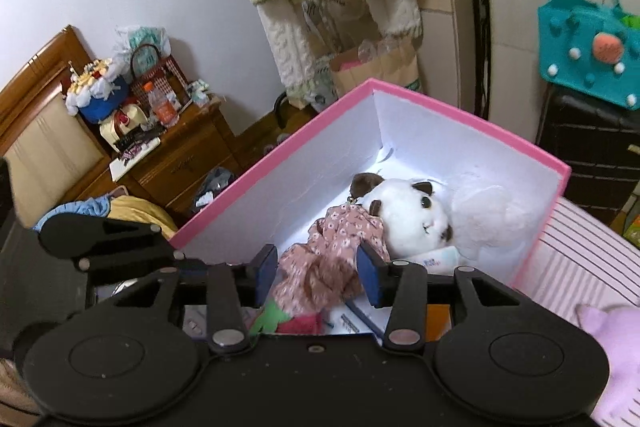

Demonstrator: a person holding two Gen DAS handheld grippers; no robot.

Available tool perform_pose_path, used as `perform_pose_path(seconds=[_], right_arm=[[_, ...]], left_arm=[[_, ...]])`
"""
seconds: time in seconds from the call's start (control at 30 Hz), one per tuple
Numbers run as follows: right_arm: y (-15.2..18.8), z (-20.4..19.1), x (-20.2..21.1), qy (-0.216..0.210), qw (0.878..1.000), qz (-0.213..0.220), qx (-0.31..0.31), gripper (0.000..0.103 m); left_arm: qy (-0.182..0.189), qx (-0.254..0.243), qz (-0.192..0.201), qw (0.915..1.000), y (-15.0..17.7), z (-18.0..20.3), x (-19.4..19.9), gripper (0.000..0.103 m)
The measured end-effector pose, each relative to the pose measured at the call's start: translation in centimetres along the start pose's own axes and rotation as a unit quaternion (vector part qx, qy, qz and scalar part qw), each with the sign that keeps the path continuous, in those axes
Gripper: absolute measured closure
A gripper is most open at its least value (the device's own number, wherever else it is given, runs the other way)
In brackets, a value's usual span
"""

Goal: Organize soft objects
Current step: 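Open both grippers to drop the cloth and strawberry into the box, then move the left gripper toward the lilac plush on the table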

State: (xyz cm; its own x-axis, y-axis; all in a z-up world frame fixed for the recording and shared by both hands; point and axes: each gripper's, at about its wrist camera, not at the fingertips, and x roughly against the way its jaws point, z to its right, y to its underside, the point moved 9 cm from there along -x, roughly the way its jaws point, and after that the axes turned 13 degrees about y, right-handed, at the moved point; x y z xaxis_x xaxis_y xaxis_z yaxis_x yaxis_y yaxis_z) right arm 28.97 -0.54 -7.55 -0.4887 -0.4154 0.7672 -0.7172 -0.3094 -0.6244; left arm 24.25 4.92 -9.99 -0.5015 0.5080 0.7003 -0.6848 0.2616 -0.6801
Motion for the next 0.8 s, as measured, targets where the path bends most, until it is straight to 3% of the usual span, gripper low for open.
perform_pose_path(seconds=[0.4,0.8], right_arm=[[3.1,-0.9,9.0,0.040,0.997,0.058,0.033,0.054],[7.1,-1.1,15.4,0.068,0.993,0.083,0.049,0.053]], left_arm=[[-0.010,-0.042,0.012,0.9990,0.1,3.2,4.8,0.053],[-0.005,-0.067,0.009,0.9977,0.9,7.6,7.6,0.050]])
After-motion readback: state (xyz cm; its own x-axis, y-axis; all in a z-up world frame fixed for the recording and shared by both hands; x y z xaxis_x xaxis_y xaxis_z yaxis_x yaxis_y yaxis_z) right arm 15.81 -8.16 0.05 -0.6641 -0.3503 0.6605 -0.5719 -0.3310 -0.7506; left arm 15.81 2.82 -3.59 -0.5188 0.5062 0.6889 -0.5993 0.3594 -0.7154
